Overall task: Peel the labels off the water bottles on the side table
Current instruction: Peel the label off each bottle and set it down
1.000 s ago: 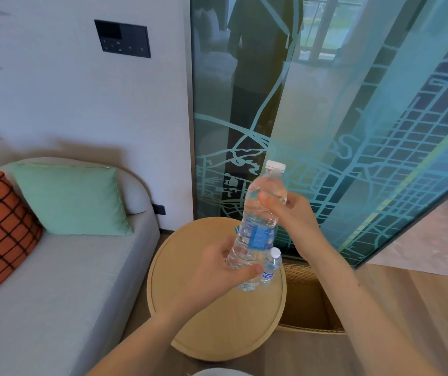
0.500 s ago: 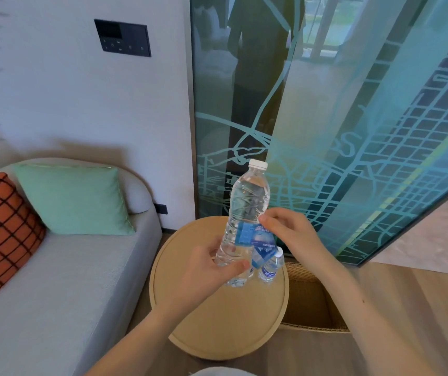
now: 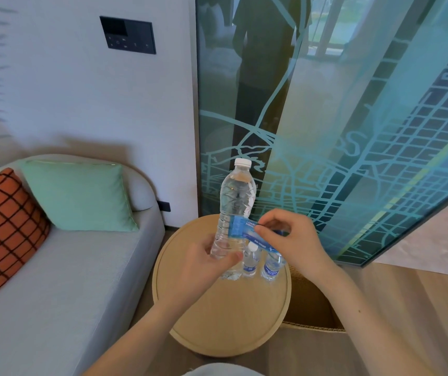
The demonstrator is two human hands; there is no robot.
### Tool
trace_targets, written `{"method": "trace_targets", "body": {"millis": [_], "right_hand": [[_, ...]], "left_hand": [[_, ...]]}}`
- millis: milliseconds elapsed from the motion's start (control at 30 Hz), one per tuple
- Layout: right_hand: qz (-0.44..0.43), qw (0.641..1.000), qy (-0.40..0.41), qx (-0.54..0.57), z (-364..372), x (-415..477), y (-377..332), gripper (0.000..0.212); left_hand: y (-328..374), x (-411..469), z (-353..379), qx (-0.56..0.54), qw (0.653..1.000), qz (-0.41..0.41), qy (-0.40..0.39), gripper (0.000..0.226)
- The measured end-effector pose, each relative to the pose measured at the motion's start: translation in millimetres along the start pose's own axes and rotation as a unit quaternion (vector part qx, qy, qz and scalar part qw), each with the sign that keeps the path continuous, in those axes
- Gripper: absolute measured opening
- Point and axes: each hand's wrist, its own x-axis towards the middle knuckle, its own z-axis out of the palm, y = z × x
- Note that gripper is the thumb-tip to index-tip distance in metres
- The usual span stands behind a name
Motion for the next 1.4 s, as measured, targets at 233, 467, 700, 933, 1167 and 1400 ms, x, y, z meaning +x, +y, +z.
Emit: {"method": "trace_targets", "body": {"millis": [233,467,700,933,1167,1400], "right_hand": [[-0.127,0.982,0.01,-0.139,11,-11,1,0.011],[-0.147,0.979,0.023,-0.138,15,-13,3,0.006],[-0.16,0.978,0.031,-0.134,15,-15,0,0.007],[-0.062,0.995,0.079,-0.028,7,-16,1,0.02],[0.141,0.967,0.099,0.185,6,-16,17,0.011],[0.26,0.929,0.093,0.245,25,-21,46,0.007]], "left_hand": [[-4,2,-2,0.013,1.0,0.003,0.012,0.031],[-7,3,-4,0.001,1.0,-0.004,0.01,0.023],[-8,3,-6,-0.012,1.0,-0.019,0.005,0.019],[-15,6,-12,-0.052,0.996,-0.061,0.031,0.018],[-17,4,-22,-0.085,0.994,-0.066,0.014,0.028],[-23,5,-28,-0.071,0.996,-0.061,-0.009,0.055]]}}
